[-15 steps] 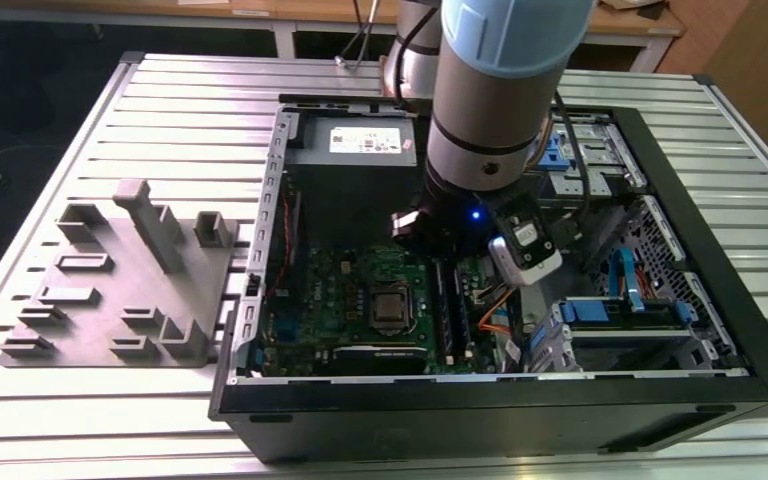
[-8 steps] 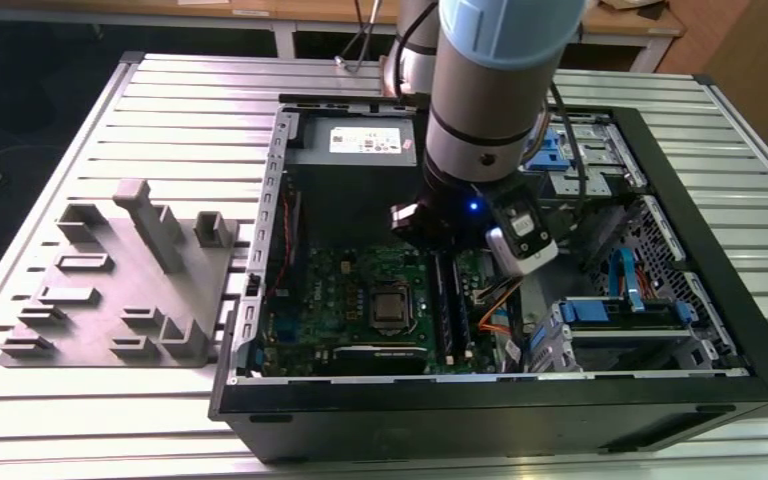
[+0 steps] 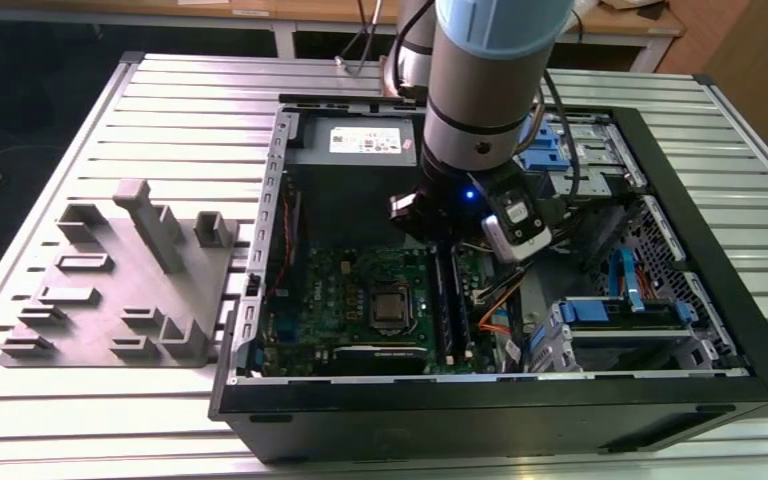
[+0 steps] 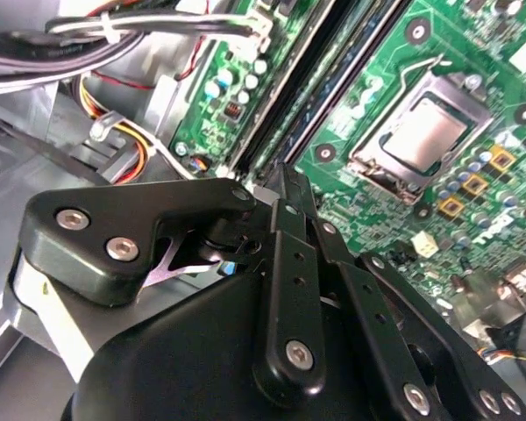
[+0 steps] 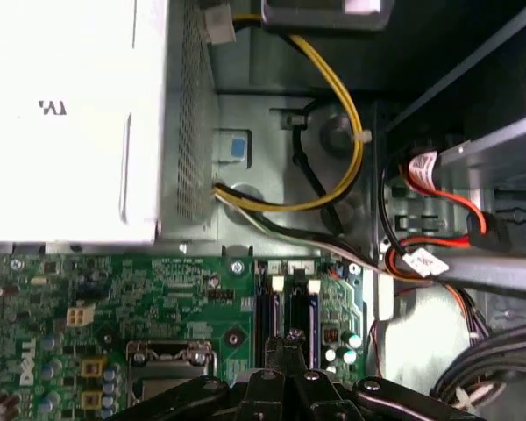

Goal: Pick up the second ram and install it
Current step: 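Press down the second ram until it locks into place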

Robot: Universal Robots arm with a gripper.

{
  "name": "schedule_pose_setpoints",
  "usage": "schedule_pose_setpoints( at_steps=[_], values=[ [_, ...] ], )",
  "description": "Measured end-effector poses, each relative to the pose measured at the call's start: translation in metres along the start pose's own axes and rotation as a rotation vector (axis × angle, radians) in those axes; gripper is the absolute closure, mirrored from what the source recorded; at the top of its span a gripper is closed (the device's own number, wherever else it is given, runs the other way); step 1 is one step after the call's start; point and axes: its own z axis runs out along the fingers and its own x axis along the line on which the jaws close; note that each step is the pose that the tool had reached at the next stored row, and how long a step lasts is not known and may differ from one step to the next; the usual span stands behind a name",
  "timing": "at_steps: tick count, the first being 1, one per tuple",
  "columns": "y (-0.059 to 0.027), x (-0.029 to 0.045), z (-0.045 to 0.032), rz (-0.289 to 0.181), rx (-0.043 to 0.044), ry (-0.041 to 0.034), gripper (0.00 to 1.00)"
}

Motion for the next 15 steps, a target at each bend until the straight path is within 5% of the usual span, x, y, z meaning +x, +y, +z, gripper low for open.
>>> schedule_pose_setpoints(
  at_steps=[8,15],
  values=[
    [0.009,0.0003,0.0049,0.002,0.0,-0.0002,0.93],
    [0.0149,0.001,0.0086,0.05,0.0027,-0.0047,0.93]
  ],
)
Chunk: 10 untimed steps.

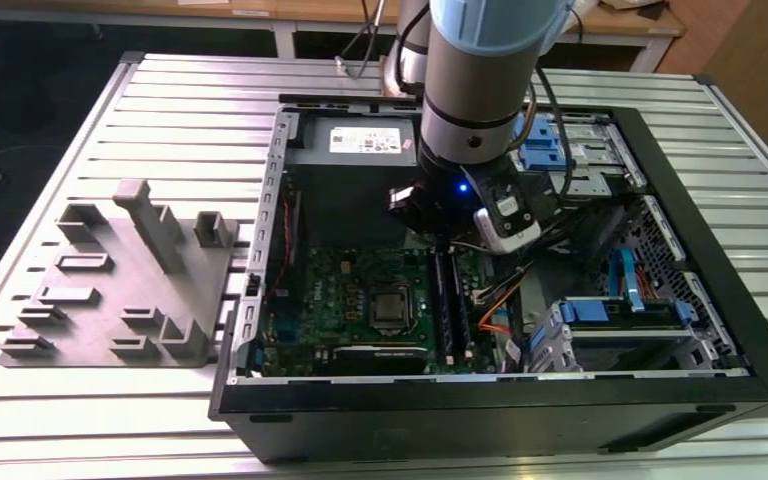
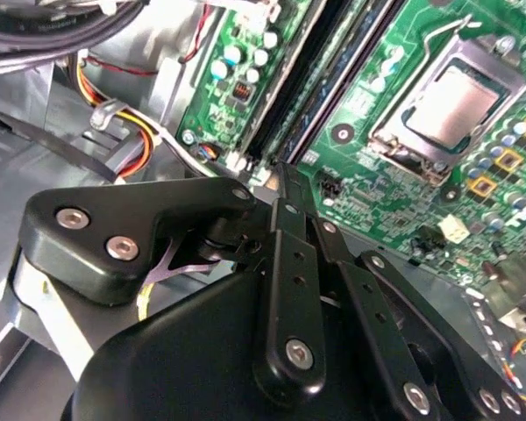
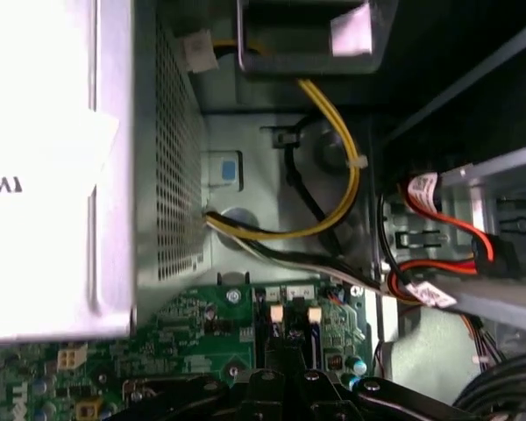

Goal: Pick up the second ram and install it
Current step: 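Press down the second ram until it locks into place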

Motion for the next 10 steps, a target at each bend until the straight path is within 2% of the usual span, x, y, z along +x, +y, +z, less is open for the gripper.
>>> schedule_pose_setpoints(
  at_steps=[6,10],
  values=[
    [0.0025,0.0005,0.0059,0.0,-0.0002,0.0,0.93],
    [0.0025,0.0006,0.007,0.0,0.0005,0.0002,0.93]
  ],
)
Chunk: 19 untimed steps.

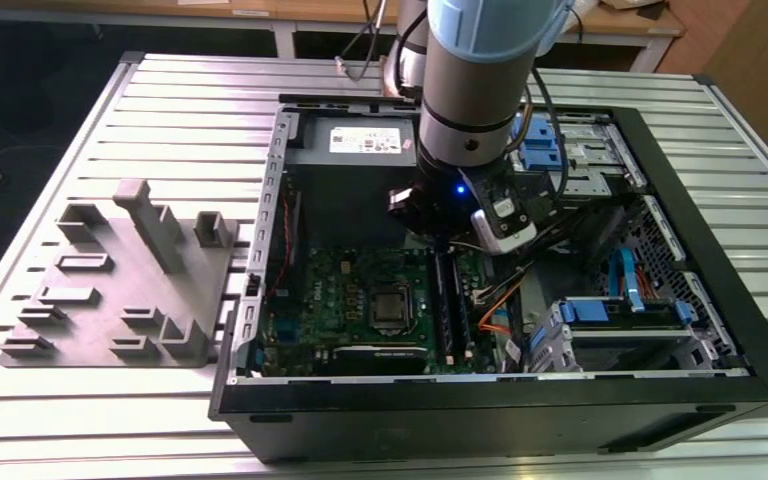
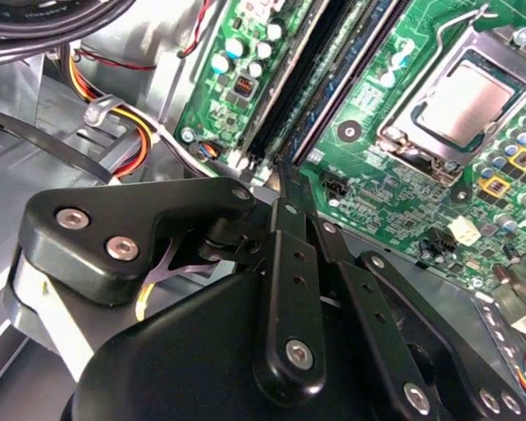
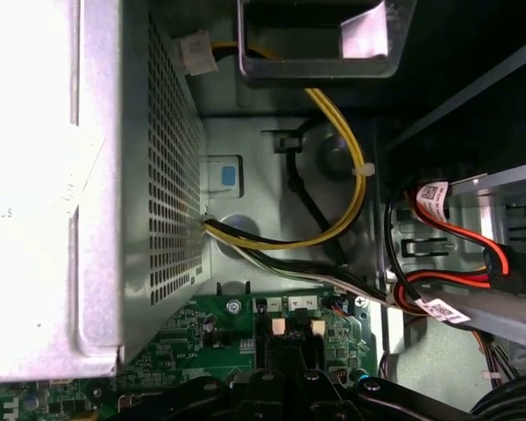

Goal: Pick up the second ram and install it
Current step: 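Press down the second ram until it locks into place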

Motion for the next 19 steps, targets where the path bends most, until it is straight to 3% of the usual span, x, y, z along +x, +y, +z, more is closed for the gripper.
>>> schedule_pose_setpoints(
  at_steps=[19],
  values=[
    [-0.0015,0.0003,0.0048,0.0,0.0,-0.0001,0.93]
  ],
)
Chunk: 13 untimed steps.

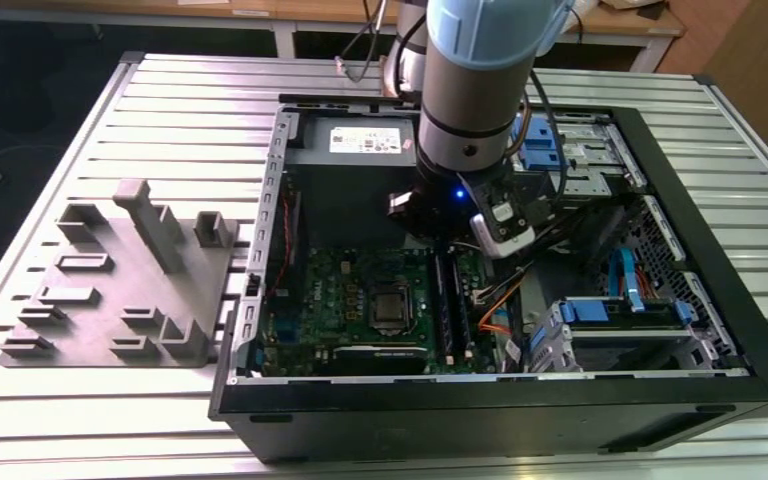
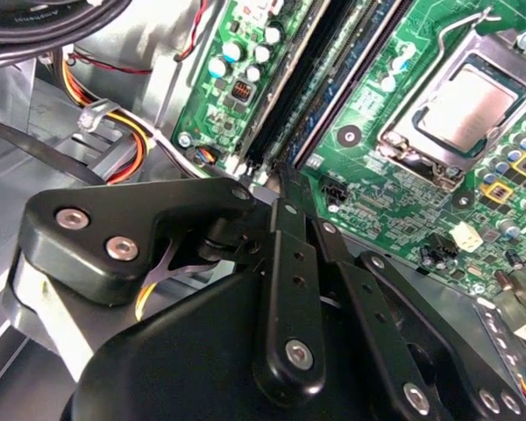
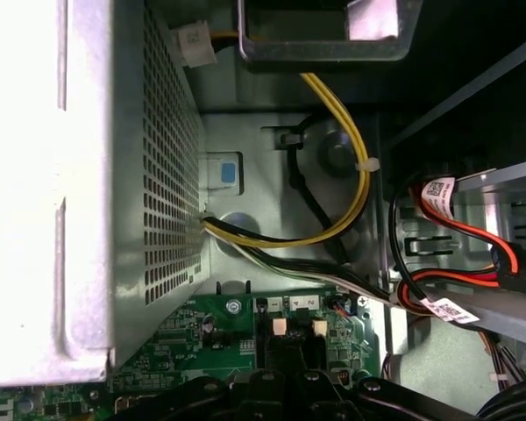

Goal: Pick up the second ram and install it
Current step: 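Press down the second ram until it locks into place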

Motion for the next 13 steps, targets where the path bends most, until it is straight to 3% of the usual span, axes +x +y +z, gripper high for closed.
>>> schedule_pose_setpoints(
  at_steps=[13],
  values=[
    [-0.0001,0.0001,0.0019,0.0,-0.0013,0.0,0.93]
  ],
)
